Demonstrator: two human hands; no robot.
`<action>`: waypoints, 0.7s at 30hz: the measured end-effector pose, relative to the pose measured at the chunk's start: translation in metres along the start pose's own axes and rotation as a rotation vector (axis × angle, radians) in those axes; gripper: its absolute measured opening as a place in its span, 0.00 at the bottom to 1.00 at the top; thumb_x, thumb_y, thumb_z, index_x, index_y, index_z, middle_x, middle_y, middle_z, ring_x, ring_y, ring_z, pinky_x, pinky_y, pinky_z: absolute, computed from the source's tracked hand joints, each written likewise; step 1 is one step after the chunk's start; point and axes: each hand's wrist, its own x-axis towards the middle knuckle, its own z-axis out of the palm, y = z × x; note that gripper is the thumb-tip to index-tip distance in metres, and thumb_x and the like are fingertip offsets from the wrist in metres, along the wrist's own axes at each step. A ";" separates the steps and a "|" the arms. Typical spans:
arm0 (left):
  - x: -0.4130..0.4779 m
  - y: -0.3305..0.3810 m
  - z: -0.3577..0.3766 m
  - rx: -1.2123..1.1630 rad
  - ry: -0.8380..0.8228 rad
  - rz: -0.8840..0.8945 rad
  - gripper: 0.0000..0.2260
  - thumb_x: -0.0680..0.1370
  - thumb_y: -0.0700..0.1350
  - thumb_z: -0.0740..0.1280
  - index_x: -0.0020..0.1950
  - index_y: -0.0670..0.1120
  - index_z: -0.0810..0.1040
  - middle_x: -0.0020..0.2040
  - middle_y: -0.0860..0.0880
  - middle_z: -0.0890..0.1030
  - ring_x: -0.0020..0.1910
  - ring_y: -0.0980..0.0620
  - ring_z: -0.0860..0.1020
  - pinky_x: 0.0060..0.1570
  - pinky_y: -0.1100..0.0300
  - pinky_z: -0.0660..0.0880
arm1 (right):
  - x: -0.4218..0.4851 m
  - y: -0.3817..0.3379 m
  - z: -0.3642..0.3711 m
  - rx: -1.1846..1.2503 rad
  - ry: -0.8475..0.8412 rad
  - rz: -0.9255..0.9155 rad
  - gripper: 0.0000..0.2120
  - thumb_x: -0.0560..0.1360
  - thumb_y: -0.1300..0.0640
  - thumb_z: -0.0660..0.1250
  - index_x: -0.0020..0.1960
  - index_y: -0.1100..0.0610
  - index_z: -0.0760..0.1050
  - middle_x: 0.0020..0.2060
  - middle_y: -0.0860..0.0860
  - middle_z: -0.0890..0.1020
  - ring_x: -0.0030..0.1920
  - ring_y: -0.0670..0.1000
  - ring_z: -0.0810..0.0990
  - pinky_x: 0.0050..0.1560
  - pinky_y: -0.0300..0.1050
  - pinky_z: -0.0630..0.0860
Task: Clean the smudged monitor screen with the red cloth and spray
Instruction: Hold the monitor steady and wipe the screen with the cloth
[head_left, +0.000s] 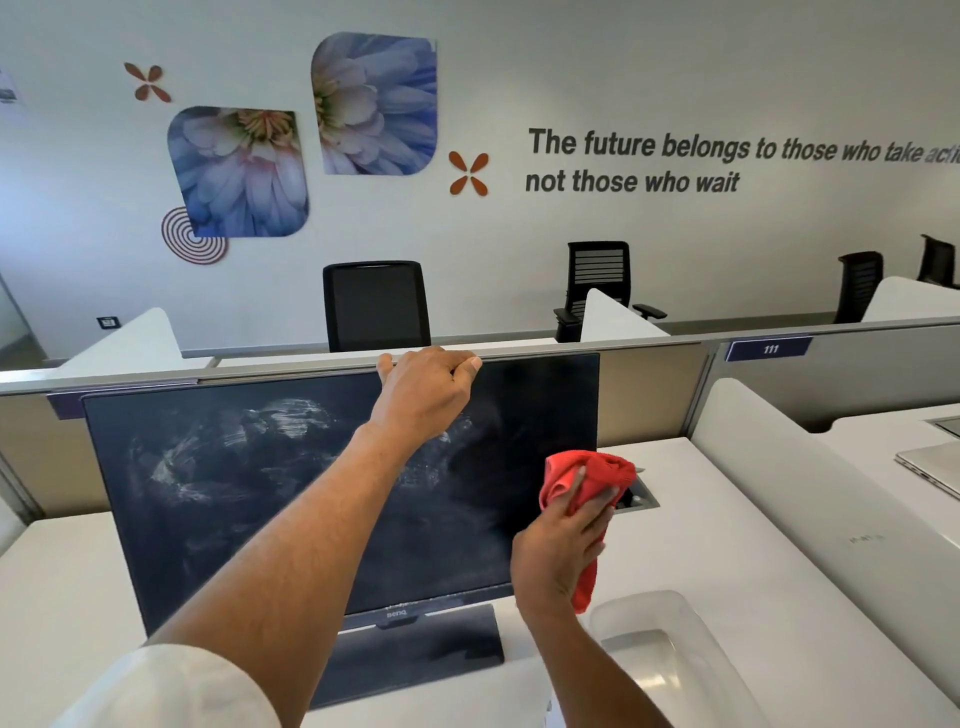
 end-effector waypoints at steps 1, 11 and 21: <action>0.000 0.000 0.000 -0.002 -0.001 -0.001 0.19 0.82 0.56 0.53 0.50 0.50 0.82 0.40 0.58 0.75 0.47 0.51 0.74 0.68 0.34 0.54 | 0.000 0.000 0.001 0.015 -0.004 0.022 0.46 0.73 0.59 0.72 0.79 0.58 0.45 0.76 0.68 0.55 0.72 0.73 0.62 0.66 0.67 0.69; 0.000 -0.001 0.001 -0.001 0.017 -0.001 0.18 0.81 0.55 0.54 0.51 0.52 0.82 0.46 0.53 0.81 0.48 0.50 0.75 0.68 0.33 0.54 | -0.080 -0.006 0.031 -0.067 -0.146 -0.394 0.53 0.60 0.56 0.82 0.77 0.55 0.57 0.71 0.67 0.67 0.66 0.73 0.71 0.57 0.68 0.76; -0.001 0.000 0.000 -0.026 0.005 -0.014 0.17 0.81 0.56 0.54 0.54 0.53 0.82 0.56 0.53 0.82 0.57 0.49 0.75 0.70 0.33 0.50 | -0.029 0.005 0.016 0.038 -0.140 0.078 0.46 0.72 0.56 0.73 0.79 0.61 0.49 0.75 0.70 0.55 0.71 0.74 0.62 0.65 0.69 0.70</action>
